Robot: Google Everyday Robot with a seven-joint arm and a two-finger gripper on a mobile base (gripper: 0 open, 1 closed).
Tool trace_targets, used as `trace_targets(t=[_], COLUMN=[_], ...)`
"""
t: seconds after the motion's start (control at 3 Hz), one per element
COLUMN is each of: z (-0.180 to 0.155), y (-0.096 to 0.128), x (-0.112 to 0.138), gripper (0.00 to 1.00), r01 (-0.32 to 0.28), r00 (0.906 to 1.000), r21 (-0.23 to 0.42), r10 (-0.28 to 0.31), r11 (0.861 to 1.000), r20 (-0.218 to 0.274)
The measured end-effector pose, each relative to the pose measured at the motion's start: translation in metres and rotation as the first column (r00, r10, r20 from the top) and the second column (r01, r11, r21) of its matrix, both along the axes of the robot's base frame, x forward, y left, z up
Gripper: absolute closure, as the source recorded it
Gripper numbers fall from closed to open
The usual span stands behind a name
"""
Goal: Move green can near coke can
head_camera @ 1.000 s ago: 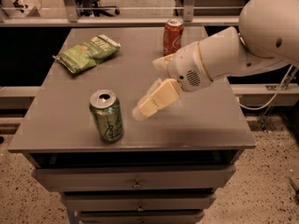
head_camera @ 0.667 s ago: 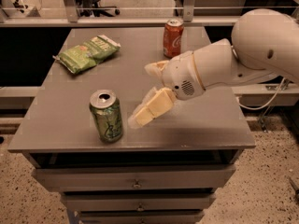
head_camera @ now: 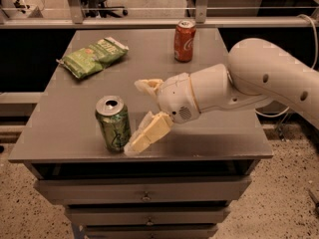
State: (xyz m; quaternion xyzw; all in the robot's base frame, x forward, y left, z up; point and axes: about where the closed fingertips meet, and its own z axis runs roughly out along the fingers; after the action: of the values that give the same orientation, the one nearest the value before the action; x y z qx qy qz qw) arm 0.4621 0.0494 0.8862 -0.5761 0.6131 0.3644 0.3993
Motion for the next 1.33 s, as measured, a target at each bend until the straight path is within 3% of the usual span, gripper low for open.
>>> trace_targets(t=[0.67, 1.0, 1.33], z=[-0.017, -0.021, -0.019], y=[0.040, 0.056, 0.059], x=[-0.014, -0.015, -0.012], gripper=[0.00, 0.17, 0.39], r01=[-0.062, -0.060, -0.043], r00=[0.9981, 0.9982, 0.9991], r21=[0.103, 0.150, 0.176], r10=[0.061, 0.060, 0.043], r11=[0.993, 0.987, 0.983], r20=[0.006, 0.004, 0.008])
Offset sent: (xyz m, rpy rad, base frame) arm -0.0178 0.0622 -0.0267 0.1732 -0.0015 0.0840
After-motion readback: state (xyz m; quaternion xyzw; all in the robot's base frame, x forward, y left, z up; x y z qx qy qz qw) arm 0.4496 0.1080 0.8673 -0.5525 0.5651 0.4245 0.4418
